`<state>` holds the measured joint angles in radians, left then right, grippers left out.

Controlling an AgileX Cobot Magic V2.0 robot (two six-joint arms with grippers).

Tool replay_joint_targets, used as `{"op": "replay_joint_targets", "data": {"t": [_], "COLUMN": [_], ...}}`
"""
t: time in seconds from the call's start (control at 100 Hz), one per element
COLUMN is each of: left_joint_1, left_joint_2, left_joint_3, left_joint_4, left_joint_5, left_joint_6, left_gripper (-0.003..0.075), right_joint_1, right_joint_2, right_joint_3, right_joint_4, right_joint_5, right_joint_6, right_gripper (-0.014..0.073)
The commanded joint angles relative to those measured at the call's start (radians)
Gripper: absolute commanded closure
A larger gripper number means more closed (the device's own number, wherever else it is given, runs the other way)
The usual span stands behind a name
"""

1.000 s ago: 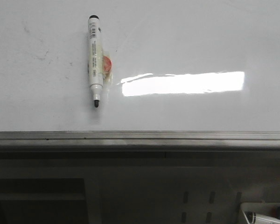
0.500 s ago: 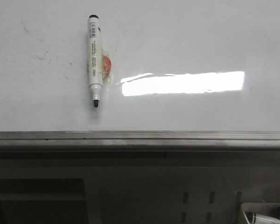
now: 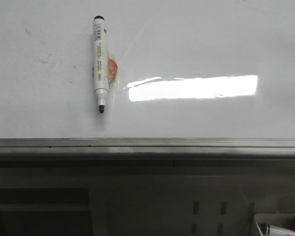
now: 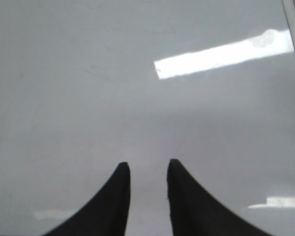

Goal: Write number 4 on whiteboard

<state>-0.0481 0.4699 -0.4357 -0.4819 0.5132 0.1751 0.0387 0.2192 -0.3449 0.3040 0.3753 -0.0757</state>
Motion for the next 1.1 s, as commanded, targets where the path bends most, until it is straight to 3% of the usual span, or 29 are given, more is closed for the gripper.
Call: {"op": "replay_joint_targets", "data": {"t": [0.0,0.17,0.38,0.52,0.99,1.09], "left_joint_1": [-0.044,-0.208,-0.484,-0.611,-0.637,-0.637], "left_joint_2": [0.111,0.302,0.49,0.611,0.867,0.888], "left_joint_3": [-0.081,-0.13,-0.182,-0.242,-0.367,-0.367], "left_joint_4": [-0.059,-0.217,-0.241,-0.242,-0.286,-0.284], "left_joint_5": [-0.03,-0.03,-0.211,-0.299,-0.316,-0.31], "left_joint_6": [0.01,0.168,0.168,0.117,0.092,0.092], "left_gripper": [0.0325,0.0387,0.0416,0.0415,0.0417,0.0459], "right_joint_1": [0.006,0.051,0.127,0.161,0.17,0.17], "right_joint_2": [0.075,0.094,0.094,0.094,0.094,0.094], "right_joint_3": [-0.056,-0.056,-0.056,-0.056,-0.056,-0.056], "right_joint_4": [-0.002,0.007,0.007,0.007,0.007,0.007], "right_joint_5": [-0.028,-0.037,-0.037,-0.037,-0.051,-0.051], "right_joint_6": [-0.024,-0.024,-0.025,-0.025,-0.025,-0.025], "right_gripper": [0.0291,0.0242,0.0242,0.0242,0.0242,0.0242]}}
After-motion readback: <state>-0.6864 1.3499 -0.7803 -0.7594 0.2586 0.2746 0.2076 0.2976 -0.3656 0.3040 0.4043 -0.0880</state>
